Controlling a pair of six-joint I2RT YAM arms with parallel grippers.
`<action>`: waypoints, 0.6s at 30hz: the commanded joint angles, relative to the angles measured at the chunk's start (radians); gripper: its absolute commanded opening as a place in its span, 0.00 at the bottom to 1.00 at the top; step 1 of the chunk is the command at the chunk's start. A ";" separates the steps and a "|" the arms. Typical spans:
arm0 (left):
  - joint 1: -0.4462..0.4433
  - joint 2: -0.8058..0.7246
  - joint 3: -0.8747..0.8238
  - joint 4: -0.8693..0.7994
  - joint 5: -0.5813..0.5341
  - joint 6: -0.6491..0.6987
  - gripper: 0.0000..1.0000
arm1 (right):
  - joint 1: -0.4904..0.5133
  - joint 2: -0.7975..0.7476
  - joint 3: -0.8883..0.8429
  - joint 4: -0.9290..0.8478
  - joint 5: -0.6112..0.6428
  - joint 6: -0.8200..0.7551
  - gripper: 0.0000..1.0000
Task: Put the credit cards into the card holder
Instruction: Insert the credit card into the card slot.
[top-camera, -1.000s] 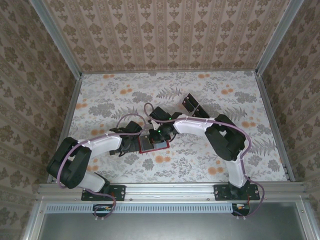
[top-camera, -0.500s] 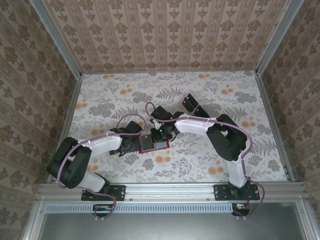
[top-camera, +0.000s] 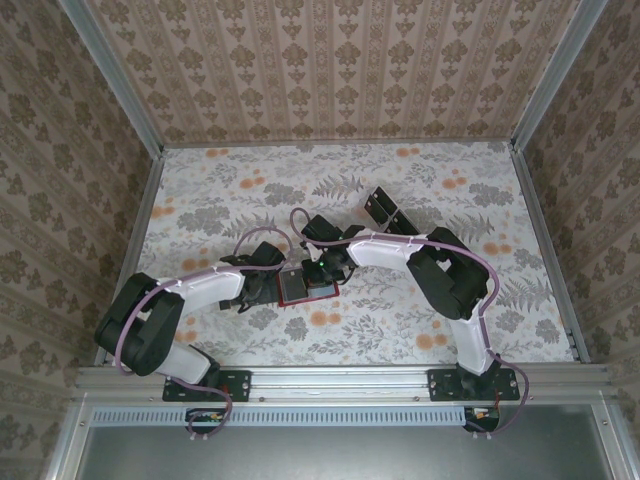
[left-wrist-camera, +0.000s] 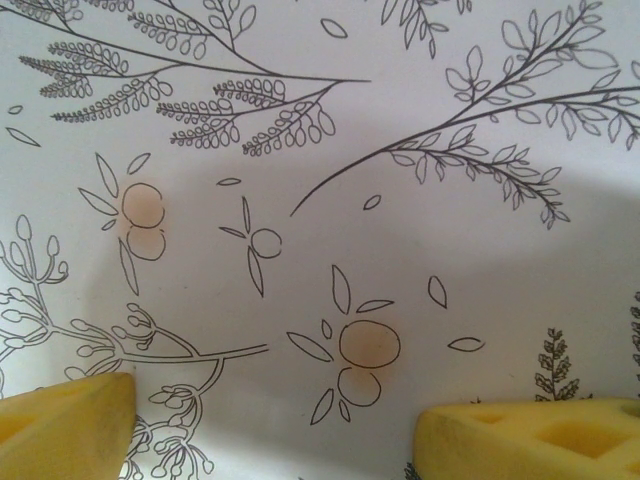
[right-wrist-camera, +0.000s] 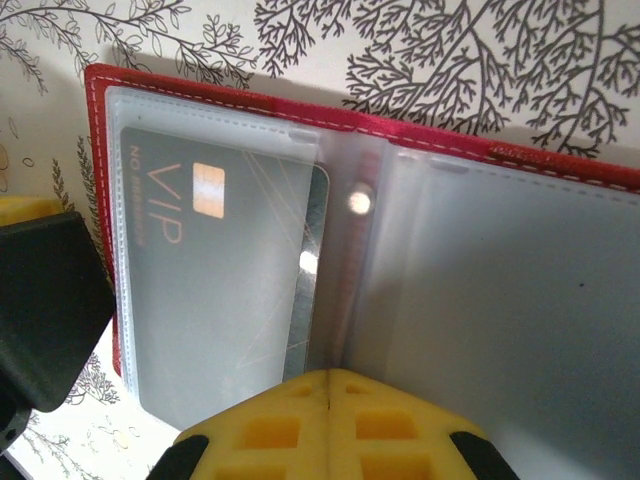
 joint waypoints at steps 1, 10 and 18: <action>-0.002 0.110 -0.032 0.343 0.086 -0.001 0.99 | 0.008 0.017 0.013 0.011 -0.049 0.024 0.00; -0.013 0.128 -0.033 0.359 0.094 -0.007 0.99 | 0.017 0.025 0.017 0.048 -0.090 0.059 0.00; -0.025 0.131 -0.024 0.355 0.092 -0.011 0.99 | 0.019 0.017 0.018 0.041 -0.092 0.052 0.00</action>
